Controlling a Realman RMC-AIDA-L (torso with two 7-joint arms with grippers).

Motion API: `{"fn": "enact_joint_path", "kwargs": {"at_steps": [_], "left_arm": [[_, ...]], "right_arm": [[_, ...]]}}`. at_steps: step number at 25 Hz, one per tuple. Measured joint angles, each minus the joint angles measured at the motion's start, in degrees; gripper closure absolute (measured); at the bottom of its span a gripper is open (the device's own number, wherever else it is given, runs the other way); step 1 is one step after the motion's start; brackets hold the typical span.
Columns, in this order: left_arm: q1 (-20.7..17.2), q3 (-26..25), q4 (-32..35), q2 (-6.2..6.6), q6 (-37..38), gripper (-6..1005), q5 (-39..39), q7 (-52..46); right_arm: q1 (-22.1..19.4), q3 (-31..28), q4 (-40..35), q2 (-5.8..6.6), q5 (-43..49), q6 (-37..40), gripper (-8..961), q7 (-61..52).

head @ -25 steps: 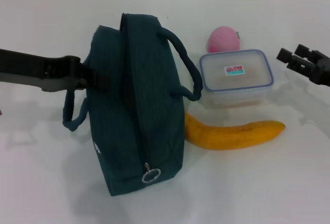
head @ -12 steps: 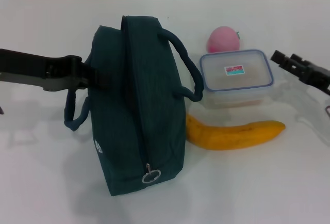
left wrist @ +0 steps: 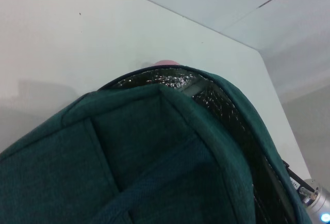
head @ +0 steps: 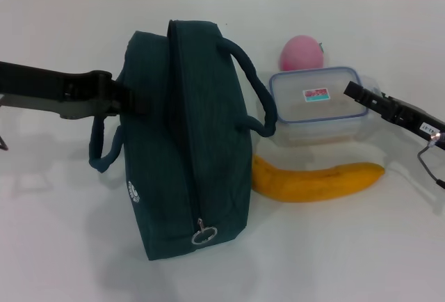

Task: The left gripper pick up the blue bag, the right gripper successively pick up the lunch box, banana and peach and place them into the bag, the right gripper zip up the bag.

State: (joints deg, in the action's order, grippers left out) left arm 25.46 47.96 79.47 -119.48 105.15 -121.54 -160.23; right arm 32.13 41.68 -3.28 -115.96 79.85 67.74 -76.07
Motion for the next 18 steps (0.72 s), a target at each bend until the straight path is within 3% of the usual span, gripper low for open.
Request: {"fn": "enact_joint_path", "kwargs": {"at_steps": [6,18], "left_arm": [[0.3,0.1,-0.2,0.09,0.0,958,0.0,0.2],[0.8,0.2,-3.1,0.0,0.0,958,0.0,0.8]], "right_arm": [[0.4,0.6,0.1,0.05,0.1,-0.3,84,-2.4],[1.2,2.1,0.0,0.14,0.1,2.1,260,-8.5]]}}
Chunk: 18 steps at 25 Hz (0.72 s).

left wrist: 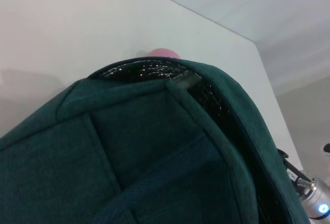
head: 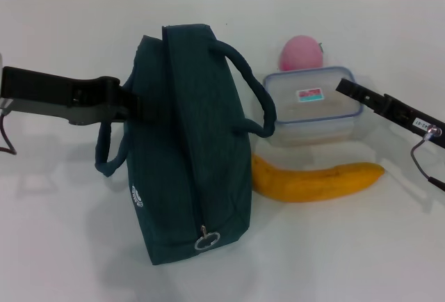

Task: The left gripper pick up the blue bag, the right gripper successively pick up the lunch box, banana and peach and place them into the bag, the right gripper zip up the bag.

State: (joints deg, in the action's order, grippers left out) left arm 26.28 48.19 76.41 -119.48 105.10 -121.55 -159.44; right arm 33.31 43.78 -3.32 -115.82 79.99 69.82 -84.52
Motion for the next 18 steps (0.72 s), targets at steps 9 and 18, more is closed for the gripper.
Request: {"fn": "enact_joint_path", "kwargs": {"at_steps": [9,18], "left_arm": [[0.1,0.1,-0.1,-0.02,-0.2,958,1.2,0.0],[0.1,0.4,-0.3,-0.04,-0.2,958,1.5,-0.1]], "right_arm": [[-0.2,0.0,-0.4,0.35,0.0,2.4,292,-5.3],[0.0,0.0,-0.5,0.45,-0.3,3.3,313,-11.1]]}}
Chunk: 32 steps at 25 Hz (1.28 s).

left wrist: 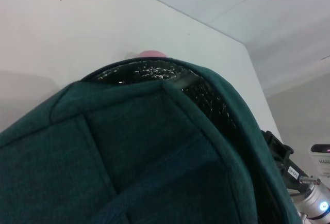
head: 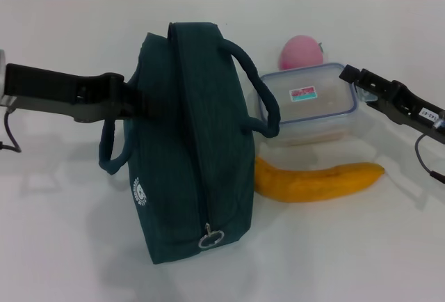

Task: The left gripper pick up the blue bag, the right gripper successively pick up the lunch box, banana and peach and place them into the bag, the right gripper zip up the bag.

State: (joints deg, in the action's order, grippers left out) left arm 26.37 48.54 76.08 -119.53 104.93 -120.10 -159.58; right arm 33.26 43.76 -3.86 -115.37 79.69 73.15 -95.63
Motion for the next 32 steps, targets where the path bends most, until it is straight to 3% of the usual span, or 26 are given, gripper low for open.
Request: {"fn": "enact_joint_path", "kwargs": {"at_steps": [21,32], "left_arm": [[0.6,0.1,-2.8,0.11,0.0,958,0.1,1.0],[1.3,0.1,-2.9,0.18,0.0,959,0.1,1.0]], "right_arm": [[-0.5,-0.2,0.1,-0.34,-0.1,0.0,464,-9.5],[-0.1,0.0,0.0,-0.29,0.1,0.3,703,-9.8]]}}
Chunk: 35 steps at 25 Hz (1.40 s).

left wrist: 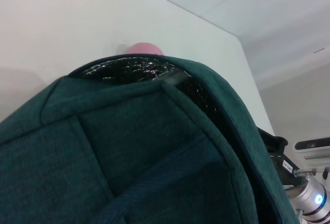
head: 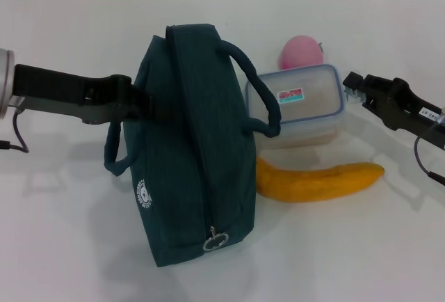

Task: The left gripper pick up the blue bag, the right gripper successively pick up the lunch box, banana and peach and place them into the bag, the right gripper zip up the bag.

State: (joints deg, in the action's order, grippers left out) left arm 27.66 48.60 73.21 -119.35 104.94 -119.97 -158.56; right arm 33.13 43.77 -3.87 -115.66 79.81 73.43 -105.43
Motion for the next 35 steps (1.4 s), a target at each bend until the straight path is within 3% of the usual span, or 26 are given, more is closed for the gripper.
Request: {"fn": "enact_joint_path", "kwargs": {"at_steps": [5,8,35], "left_arm": [[-0.1,0.0,0.0,0.0,0.0,959,0.0,0.0],[-0.4,0.0,0.0,0.0,0.0,959,0.0,0.1],[-0.7,0.0,0.0,0.01,0.4,959,3.0,0.6]], "right_arm": [[-0.7,-0.8,0.0,0.02,-0.9,0.9,751,-0.2],[-1.6,-1.3,0.1,0.09,-2.2,1.5,858,-0.8],[-8.4,-1.5,-0.3,0.62,-12.5,10.9,830,-7.5]]}}
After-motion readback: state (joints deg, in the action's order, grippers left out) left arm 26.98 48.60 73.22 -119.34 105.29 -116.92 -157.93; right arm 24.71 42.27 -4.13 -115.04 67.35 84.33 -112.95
